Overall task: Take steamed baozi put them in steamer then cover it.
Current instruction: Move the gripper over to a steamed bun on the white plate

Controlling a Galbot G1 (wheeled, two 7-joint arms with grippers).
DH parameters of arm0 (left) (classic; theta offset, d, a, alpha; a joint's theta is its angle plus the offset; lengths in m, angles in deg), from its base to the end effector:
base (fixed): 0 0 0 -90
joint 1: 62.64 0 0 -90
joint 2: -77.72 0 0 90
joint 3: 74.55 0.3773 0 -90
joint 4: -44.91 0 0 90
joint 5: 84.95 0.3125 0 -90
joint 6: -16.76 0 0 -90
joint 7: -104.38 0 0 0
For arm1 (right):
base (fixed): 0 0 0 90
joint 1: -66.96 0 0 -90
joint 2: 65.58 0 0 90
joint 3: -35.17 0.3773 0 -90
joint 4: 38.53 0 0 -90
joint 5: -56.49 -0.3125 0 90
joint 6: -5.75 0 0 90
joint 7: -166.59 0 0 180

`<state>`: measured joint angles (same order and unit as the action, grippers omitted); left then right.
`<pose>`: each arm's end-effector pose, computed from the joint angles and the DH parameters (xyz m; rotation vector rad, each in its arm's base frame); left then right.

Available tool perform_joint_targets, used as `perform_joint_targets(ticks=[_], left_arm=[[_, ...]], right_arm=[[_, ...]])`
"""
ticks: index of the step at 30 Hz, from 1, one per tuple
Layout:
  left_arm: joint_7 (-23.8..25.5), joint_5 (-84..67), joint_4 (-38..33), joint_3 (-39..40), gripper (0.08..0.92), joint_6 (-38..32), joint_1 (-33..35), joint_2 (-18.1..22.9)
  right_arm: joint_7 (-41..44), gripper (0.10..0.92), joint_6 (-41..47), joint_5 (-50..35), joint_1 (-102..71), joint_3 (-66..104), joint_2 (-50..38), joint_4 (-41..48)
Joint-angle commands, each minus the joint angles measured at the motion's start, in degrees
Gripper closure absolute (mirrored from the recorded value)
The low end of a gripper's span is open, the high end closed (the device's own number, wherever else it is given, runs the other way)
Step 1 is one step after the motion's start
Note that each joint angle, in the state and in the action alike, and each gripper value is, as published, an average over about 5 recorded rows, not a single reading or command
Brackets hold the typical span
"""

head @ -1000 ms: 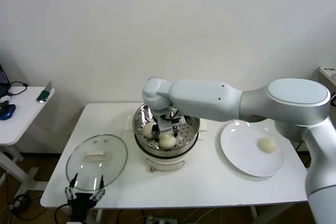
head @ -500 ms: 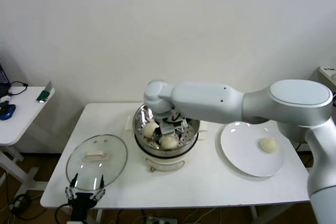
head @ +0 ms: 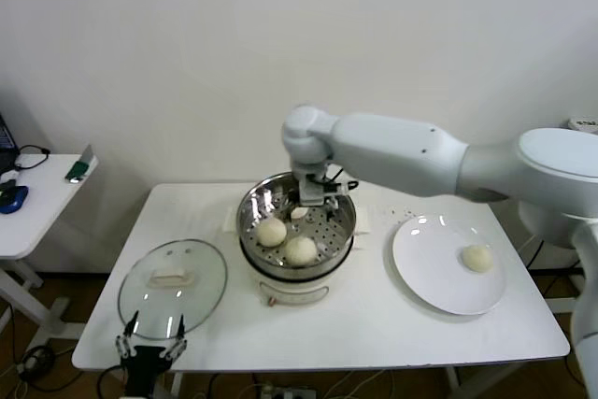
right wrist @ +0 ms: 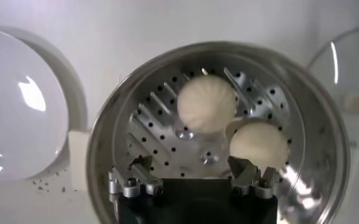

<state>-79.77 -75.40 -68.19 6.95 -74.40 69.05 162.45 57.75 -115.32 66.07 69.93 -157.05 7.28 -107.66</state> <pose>0.0462 0.0657 -0.3756 0.1682 -2.8066 -0.4772 0.5535 0.1287 -0.0332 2.0153 -0.1268 2.3531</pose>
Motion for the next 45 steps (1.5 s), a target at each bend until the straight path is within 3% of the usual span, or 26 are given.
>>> perform_joint_targets(ticks=[1, 8, 12, 19, 29, 45], left_arm=[[-0.01, 0.09, 0.11, -0.02, 0.177, -0.17, 0.25, -0.14], [-0.02, 0.02, 0.02, -0.11, 0.177, -0.35, 0.53, -0.21], [-0.01, 0.01, -0.27, -0.19, 0.177, -0.20, 0.37, -0.08], [0.05, -0.01, -1.24, -0.63, 0.177, 0.30, 0.42, -0.01], [0.01, 1.52, -1.04, -0.45, 0.177, 0.71, 0.26, 0.65], [-0.13, 2.17, 0.11, -0.95, 0.177, 0.70, 0.26, 1.06]], right_arm=[[-1.61, 0.203, 6.87, -8.30, 3.19, -0.33, -8.65, 2.80], [-10.69, 0.203, 21.86, -20.81, 7.43, -11.20, -20.56, 5.95], [-9.93, 0.203, 28.26, -22.21, 4.13, -10.15, -26.54, 6.52], [-6.31, 0.203, 31.38, -14.45, -10.43, 3.00, -34.72, 10.86], [-2.20, 0.203, 26.88, 1.24, -27.54, 21.26, -34.75, 20.31], [-3.37, 0.203, 24.97, 6.86, -33.45, 30.60, -29.10, 27.93]])
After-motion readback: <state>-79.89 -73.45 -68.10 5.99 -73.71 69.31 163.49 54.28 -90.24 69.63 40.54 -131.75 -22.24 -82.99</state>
